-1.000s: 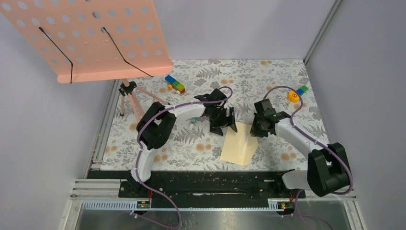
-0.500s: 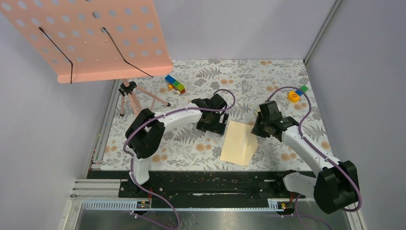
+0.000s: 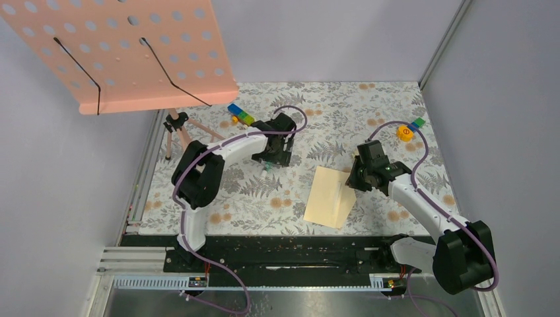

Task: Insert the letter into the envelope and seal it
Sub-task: Place the letter in the envelope, then pick up the solid glue from the center of the board.

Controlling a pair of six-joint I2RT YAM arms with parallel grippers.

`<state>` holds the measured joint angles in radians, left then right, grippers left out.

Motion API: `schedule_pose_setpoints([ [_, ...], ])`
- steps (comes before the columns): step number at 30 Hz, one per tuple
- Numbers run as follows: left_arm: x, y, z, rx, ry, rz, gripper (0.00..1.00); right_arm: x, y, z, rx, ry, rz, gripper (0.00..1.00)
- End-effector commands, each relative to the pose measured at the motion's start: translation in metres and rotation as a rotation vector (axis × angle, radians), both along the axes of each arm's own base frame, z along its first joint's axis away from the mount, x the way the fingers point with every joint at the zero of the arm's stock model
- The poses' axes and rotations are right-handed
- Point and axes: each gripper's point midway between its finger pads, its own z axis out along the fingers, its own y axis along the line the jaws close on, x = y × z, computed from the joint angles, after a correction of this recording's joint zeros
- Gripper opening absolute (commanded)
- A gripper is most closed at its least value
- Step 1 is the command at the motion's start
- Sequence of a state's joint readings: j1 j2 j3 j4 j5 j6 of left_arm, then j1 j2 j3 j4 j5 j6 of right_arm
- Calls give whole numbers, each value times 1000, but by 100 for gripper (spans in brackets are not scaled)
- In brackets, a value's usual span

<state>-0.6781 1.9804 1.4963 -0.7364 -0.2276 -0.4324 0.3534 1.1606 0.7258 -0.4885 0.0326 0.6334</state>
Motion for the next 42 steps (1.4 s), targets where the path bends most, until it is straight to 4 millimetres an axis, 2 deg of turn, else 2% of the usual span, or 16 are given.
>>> schedule_pose_setpoints([
  [1, 15, 6, -8, 36, 2, 9, 81, -2, 4, -1, 13, 5, 10, 26],
  [5, 17, 15, -25, 38, 49, 38, 75, -3, 5, -2, 16, 10, 11, 26],
  [7, 17, 18, -33, 48, 67, 45, 66, -3, 5, -2, 18, 12, 10, 26],
  [12, 5, 0, -42, -38, 135, 54, 22, -1, 5, 2, 21, -5, 4, 25],
  [14, -2, -17, -34, -124, 147, 56, 9, 0, 3, 6, 21, -21, -9, 25],
  [16, -7, -38, -13, -234, 145, 47, 0, 2, 3, 13, 26, -48, -17, 25],
  [19, -16, -70, 29, -430, 160, 21, 0, 2, 1, 29, 32, -83, -20, 25],
  [22, -37, -96, 72, -649, 207, 28, 0, 3, 25, 62, 152, -188, 110, 25],
  [23, -46, -104, 84, -742, 224, 31, 0, 2, 38, 75, 222, -242, 173, 29],
  [25, -56, -122, 113, -938, 221, 69, 0, -3, 61, 102, 358, -331, 280, 49],
  [28, -69, -136, 137, -1046, 204, 77, 0, -16, 88, 125, 536, -353, 373, 73],
  [29, -71, -142, 144, -1064, 190, 59, 0, -19, 93, 127, 580, -340, 384, 77],
  [31, -78, -157, 154, -1081, 182, 8, 0, -22, 102, 130, 657, -321, 397, 83],
  [35, -90, -178, 164, -1182, 243, -37, 0, -26, 115, 129, 796, -314, 401, 85],
  [38, -91, -182, 171, -1243, 246, -37, 0, -30, 117, 127, 836, -311, 394, 84],
  [42, -92, -181, 172, -1237, 231, -37, 0, -31, 115, 124, 838, -309, 382, 77],
])
